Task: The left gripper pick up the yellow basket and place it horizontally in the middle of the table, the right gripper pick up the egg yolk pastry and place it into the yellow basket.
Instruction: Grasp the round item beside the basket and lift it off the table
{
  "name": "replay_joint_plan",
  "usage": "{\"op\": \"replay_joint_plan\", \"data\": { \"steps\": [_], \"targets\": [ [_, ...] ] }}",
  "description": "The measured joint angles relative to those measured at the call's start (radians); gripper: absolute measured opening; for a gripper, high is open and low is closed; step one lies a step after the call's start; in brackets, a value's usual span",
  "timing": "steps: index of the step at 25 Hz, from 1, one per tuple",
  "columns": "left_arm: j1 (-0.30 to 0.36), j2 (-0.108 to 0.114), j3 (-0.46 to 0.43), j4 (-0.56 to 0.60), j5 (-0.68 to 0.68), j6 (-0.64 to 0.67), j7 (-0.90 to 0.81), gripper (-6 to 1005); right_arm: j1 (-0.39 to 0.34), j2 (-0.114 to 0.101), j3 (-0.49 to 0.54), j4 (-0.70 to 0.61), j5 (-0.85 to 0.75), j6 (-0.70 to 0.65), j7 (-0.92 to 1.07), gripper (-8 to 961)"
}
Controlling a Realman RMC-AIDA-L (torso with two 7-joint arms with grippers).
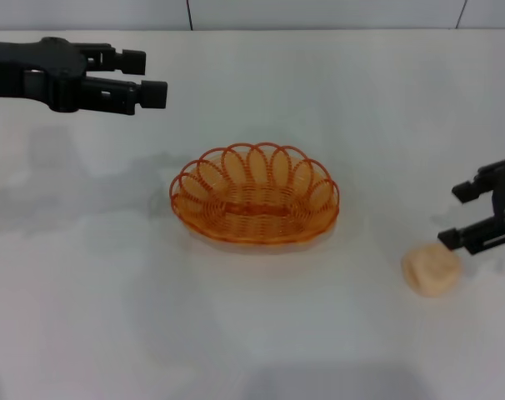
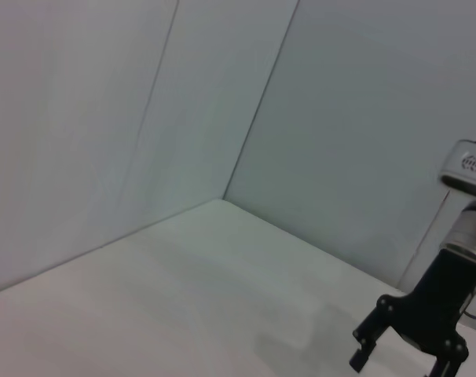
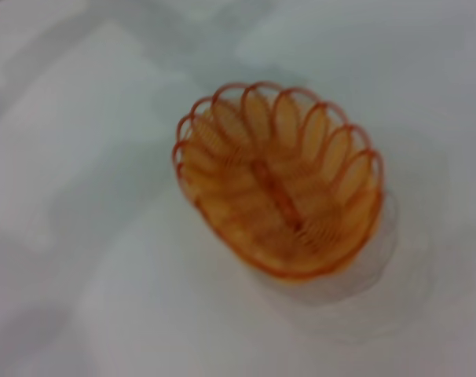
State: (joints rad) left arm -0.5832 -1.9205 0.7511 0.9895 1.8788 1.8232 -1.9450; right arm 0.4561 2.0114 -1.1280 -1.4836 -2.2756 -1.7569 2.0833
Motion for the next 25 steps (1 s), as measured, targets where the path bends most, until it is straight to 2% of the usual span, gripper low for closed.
{"op": "replay_joint_plan", "data": {
  "steps": [10,25],
  "targets": [
    [-0.005,-0.006,0.023,-0.003,0.0,0.0,0.002,887,-0.002,0.001,-0.094,0.04,-0.033,0.053,0.007,741],
    [-0.002,-0.027,0.025,-0.009,0.021,-0.004,0.002,887,0.007,0.001,-0.146,0.168,-0.036,0.159,-0.003,741]
  ]
}}
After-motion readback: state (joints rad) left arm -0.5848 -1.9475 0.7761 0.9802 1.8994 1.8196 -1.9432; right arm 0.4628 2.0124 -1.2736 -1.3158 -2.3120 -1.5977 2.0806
